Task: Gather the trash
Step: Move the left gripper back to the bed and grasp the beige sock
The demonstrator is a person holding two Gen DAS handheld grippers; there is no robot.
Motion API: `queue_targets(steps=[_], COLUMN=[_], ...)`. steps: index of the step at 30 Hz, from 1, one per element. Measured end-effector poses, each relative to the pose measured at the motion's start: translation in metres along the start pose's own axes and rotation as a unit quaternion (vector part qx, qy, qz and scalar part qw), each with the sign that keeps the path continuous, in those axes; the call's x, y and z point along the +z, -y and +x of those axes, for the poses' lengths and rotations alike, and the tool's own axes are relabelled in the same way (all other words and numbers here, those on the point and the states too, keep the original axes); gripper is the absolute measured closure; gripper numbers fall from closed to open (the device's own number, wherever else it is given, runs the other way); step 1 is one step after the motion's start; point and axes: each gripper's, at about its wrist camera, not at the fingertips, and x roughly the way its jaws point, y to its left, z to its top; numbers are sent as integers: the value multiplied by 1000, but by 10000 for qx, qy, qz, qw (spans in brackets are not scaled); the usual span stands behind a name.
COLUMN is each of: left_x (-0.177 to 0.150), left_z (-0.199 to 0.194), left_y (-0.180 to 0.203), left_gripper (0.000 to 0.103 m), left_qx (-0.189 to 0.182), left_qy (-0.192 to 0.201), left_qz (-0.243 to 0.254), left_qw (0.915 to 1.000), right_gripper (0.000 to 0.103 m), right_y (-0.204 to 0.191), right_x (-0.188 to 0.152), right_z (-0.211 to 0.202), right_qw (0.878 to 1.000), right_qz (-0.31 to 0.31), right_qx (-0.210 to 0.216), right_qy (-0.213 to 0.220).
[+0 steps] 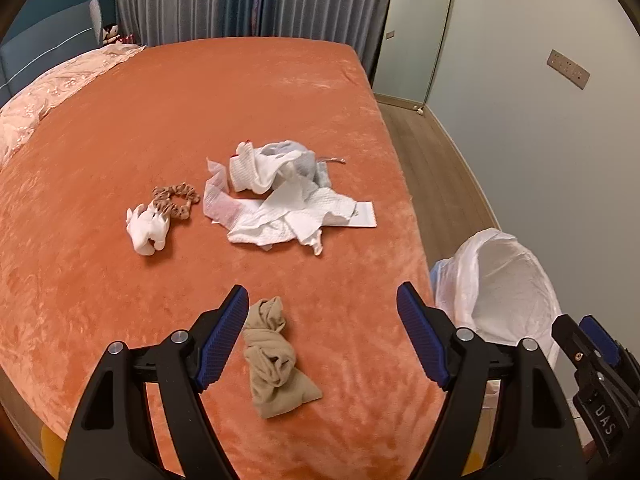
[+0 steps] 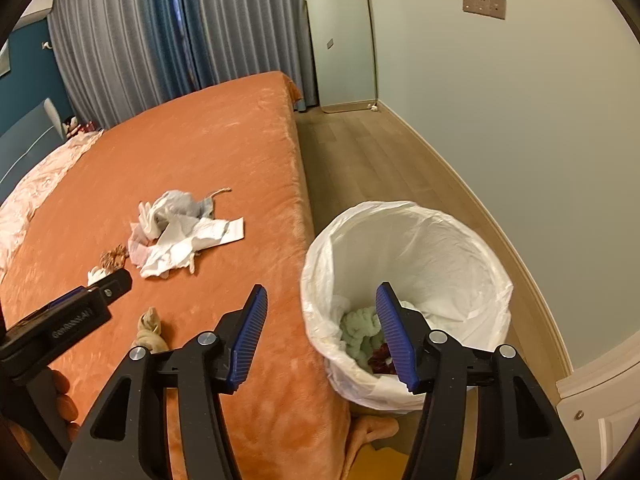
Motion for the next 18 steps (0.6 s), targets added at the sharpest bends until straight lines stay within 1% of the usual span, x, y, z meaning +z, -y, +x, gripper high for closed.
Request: queue_targets(steps=[1,2,4,5,11,18], left_x=[-2,-4,-9,-11,-30,-43], left_z=[3,4,9,10,37,69], left_y=[-2,-4,-9,-12,-30,-41], left_gripper=[28,21,12,12,12,12], left_qx=[63,116,322,340,405,376], left_qy=[-25,-38,-63,-61,-474,-899], left_qz=[13,21,-20,-46,-166,-236], left_qw=[10000,9999,9995,9994,9979,9950], right_gripper=[48,47,47,46,46,46], right_y=[-3,-5,-10,-12,-24,-42], right_x=[-1,-2,-5,-6,-16,-25], right_z=[1,3,6,8,24,43], right_qw=[10000,10000,9999,9999,9994,9982], right_qz=[-16,-26,-39,-40,-96,-222], right_qx=[7,13,31,40,91,163], right_qy=[-22,-39,-90,-114,-305,-527])
